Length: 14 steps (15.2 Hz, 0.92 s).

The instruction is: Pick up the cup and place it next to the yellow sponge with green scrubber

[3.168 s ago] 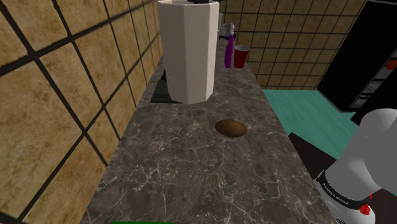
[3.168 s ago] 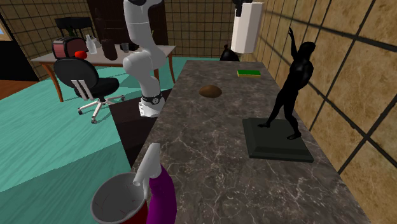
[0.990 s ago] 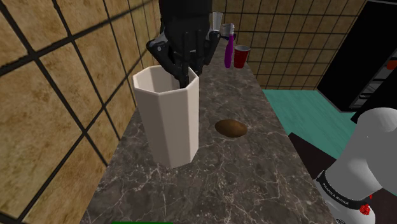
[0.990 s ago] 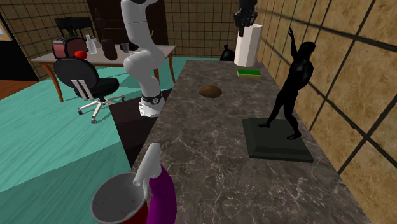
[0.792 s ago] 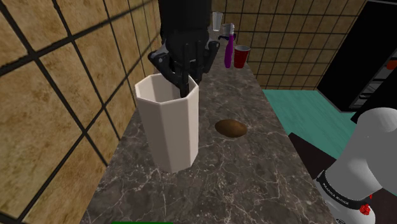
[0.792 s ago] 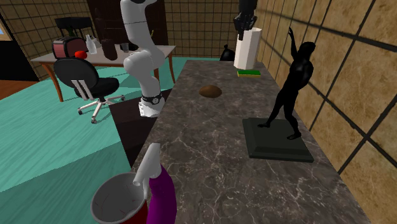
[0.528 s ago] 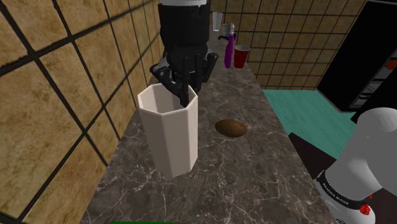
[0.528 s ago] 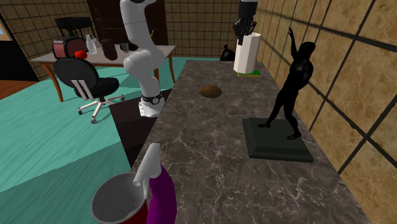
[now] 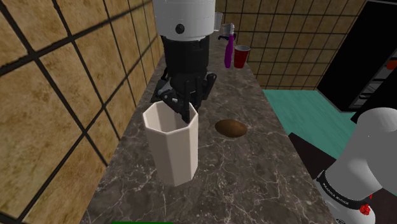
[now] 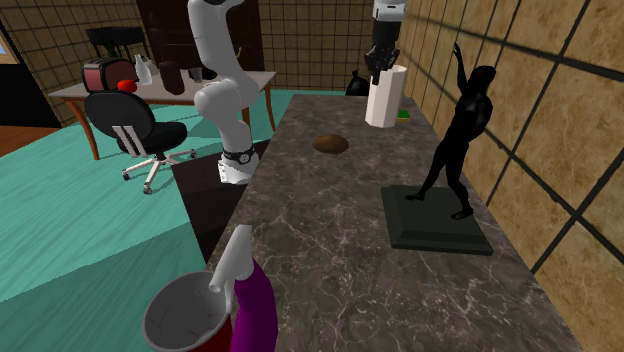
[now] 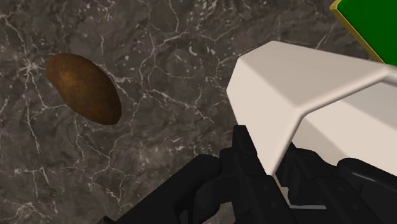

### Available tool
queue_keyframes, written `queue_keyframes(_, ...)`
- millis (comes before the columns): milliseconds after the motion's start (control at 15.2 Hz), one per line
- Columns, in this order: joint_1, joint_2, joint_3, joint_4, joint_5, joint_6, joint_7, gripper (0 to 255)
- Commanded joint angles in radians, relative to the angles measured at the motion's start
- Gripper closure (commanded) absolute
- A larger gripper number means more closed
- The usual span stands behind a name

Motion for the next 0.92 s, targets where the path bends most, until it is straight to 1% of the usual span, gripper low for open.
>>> queue_keyframes(0,0.0,-0.002,0.001,-0.027,0.001,0.027,-0.002,255)
queue_keyframes(330,0.002,-0.001,0.003,-0.099,0.003,0.1,-0.004,255)
queue_keyframes(858,0.002,-0.001,0.003,-0.099,0.003,0.1,-0.004,255)
